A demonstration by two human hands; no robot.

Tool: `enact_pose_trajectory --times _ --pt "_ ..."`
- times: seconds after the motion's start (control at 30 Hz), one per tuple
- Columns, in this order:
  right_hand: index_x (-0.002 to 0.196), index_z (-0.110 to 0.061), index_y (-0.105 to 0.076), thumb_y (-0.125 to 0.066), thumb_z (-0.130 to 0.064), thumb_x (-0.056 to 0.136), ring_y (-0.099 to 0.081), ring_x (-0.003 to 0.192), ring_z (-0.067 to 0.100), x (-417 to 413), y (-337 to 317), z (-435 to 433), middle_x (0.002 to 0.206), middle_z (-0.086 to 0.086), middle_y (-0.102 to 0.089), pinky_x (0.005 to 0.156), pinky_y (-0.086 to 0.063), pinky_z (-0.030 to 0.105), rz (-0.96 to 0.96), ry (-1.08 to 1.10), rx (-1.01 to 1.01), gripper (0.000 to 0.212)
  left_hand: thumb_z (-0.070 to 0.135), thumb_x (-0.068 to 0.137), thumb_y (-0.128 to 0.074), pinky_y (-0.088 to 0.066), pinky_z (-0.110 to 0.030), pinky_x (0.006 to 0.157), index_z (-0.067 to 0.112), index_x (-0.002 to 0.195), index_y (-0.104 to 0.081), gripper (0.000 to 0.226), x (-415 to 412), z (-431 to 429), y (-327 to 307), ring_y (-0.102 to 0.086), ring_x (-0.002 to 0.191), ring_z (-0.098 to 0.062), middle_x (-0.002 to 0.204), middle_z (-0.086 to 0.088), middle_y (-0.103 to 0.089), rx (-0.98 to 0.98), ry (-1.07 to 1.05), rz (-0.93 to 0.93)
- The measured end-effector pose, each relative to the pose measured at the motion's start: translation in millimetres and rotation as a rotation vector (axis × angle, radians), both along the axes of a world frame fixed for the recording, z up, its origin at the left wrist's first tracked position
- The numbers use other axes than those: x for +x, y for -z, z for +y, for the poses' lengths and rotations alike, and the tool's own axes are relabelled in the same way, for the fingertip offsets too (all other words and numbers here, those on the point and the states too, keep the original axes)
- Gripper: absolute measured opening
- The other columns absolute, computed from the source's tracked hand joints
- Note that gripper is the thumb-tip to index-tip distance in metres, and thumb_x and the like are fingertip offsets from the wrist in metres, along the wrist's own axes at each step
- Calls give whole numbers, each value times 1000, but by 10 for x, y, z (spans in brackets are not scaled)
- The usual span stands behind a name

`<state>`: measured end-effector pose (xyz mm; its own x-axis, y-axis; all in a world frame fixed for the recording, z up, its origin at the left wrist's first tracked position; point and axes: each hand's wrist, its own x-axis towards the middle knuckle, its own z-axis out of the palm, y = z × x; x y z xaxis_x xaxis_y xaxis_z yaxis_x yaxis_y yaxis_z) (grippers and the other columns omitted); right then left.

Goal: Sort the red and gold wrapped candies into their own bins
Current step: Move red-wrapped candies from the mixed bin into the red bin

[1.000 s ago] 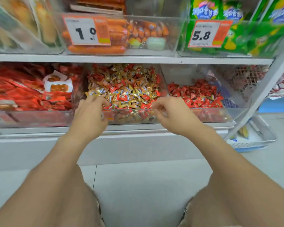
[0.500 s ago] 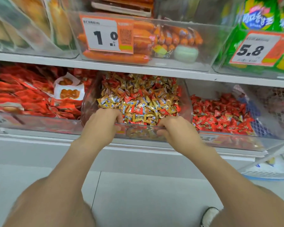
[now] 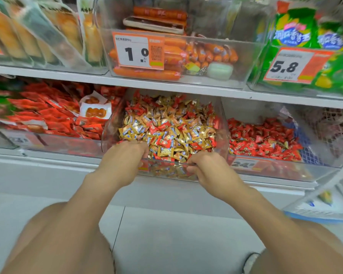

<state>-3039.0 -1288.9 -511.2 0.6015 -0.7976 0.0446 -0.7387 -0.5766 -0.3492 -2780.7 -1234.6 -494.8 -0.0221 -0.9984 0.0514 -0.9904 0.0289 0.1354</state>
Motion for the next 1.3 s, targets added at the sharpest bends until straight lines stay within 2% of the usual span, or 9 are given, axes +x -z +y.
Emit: enact_pose_trajectory --times 0.1,0.2,0.33,0.53,0.7,0.8,0.9,1.03,1.3 --pt "89 -28 -62 -57 -21 106 -58 87 23 -63 -40 36 88 -8 -53 73 -46 40 51 -80 -24 19 15 91 -65 -39 -36 70 30 92 -47 24 -61 62 -96 -59 97 -24 94 10 -57 48 -29 9" --pt "98 -25 -68 -55 -17 104 -62 92 24 -150 -101 19 94 -6 -63 78 -53 43 80 -156 -50 16 22 79 -62 -42 -38 75 29 92 -53 18 -235 72 -196 -55 96 -25 93 9 -59 -59 -65 22" --pt "105 -22 -74 -58 -20 101 -61 91 11 -358 -373 15 95 -12 -66 82 -53 35 -162 -139 -158 17 24 82 -59 -46 -41 75 26 93 -60 11 -731 -22 -213 -52 88 -21 89 9 -57 -364 101 226" --pt "88 -24 -66 -61 -24 95 -61 76 9 -988 -600 -256 80 -11 -64 73 -51 35 -377 25 -208 9 19 89 -61 -45 -44 79 16 90 -65 5 -1544 -409 -115 -55 88 -26 91 2 -59 -489 346 285" --pt "113 -30 -72 -74 -35 92 -61 95 12 -1914 -440 -517 100 -9 -68 84 -44 29 52 177 -4 21 21 93 -57 -43 -43 93 16 101 -66 12 -2049 -569 27 -52 101 -29 103 1 -61 -479 415 86" --pt "112 -33 -69 -71 -42 94 -65 98 18 -2287 -284 -566 100 -9 -71 87 -51 39 208 188 56 19 29 93 -57 -29 -55 114 19 100 -68 16 -2219 -591 23 -49 114 -35 105 1 -64 -402 298 -181" --pt "110 -25 -69 -69 -36 100 -64 94 22 -2379 -128 -627 99 -4 -71 84 -52 43 162 222 38 15 21 79 -72 -17 -68 115 20 90 -68 12 -2384 -570 -2 -49 122 -35 90 -1 -66 -296 238 -325" --pt "89 -21 -71 -71 -25 97 -62 80 25 -2354 -34 -677 82 1 -70 75 -53 43 81 284 26 10 0 56 -77 -26 -65 109 18 90 -60 42 -2468 -573 91 -54 109 -30 82 -1 -63 -276 205 -307" --pt "81 -20 -73 -68 -20 92 -65 78 23 -2440 -76 -463 76 0 -72 74 -56 45 -5 338 -21 12 16 82 -70 -24 -59 111 23 105 -63 25 -2343 -427 80 -54 114 -24 97 8 -65 -397 301 -328"
